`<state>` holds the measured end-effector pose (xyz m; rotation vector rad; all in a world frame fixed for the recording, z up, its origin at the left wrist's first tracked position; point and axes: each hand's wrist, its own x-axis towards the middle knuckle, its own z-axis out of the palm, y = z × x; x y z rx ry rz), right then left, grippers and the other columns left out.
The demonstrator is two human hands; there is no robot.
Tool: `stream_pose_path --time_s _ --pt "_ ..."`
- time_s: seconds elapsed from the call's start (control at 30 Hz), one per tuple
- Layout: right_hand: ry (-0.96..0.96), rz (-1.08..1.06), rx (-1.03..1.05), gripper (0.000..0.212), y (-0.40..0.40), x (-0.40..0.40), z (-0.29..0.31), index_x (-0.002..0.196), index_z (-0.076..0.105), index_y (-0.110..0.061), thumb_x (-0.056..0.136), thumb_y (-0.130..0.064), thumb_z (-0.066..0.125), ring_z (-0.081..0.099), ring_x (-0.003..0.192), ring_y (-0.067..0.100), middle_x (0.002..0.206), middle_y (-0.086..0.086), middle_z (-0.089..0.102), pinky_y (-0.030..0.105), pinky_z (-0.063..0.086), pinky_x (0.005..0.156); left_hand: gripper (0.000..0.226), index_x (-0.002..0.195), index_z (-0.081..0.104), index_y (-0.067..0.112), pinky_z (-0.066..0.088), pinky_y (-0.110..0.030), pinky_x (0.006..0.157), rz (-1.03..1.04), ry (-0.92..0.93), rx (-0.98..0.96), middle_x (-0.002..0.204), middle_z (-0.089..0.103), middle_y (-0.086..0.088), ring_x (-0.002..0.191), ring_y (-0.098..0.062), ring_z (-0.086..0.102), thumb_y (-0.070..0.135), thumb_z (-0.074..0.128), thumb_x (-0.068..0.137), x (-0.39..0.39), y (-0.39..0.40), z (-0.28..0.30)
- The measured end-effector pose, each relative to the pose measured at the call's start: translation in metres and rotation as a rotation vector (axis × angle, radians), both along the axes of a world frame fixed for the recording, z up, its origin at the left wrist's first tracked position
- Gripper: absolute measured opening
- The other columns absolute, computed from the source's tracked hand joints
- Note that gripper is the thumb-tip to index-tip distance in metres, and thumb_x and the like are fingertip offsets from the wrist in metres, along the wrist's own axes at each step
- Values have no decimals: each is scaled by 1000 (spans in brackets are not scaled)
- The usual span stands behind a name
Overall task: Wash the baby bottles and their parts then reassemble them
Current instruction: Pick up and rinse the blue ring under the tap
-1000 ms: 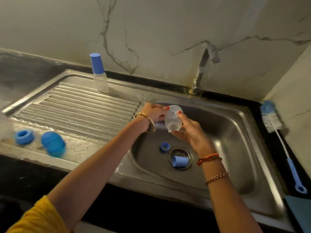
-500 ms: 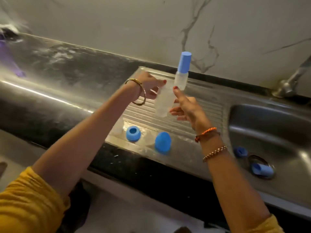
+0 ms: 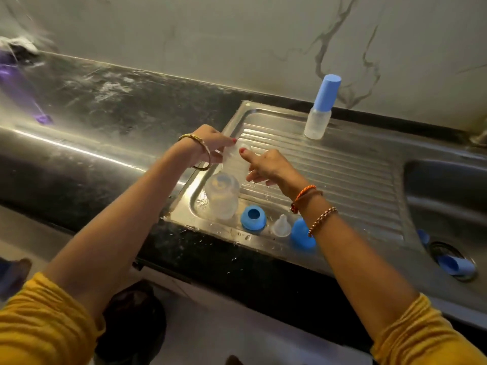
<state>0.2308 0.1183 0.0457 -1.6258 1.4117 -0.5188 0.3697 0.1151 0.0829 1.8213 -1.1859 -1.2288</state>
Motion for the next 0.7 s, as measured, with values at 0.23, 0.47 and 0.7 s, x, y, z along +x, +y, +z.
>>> stream_pose_path --time_s 0.23,0.47,0.7 --pt "63 -4 -46 61 -1 2 -4 101 63 -3 89 -58 40 61 80 15 92 10 70 23 43 63 15 85 57 4 51 -22 62 38 57 30 84 59 -8 69 -14 57 18 58 90 9 -1 -13" --pt "98 -17 -86 59 1 -1 -8 69 56 -9 89 -60 35 59 74 15 93 12 70 28 47 67 44 113 58 3 49 -38 90 -30 -38 33 106 58 -10 91 -24 57 40 56 89 10 0 -18" --pt "53 -8 -65 67 5 -3 -6 103 62 1 91 -59 32 60 81 18 104 14 68 31 49 71 50 118 57 4 49 -36 87 -21 -137 -19 119 59 -12 101 -26 59 44 56 88 4 -2 -9"
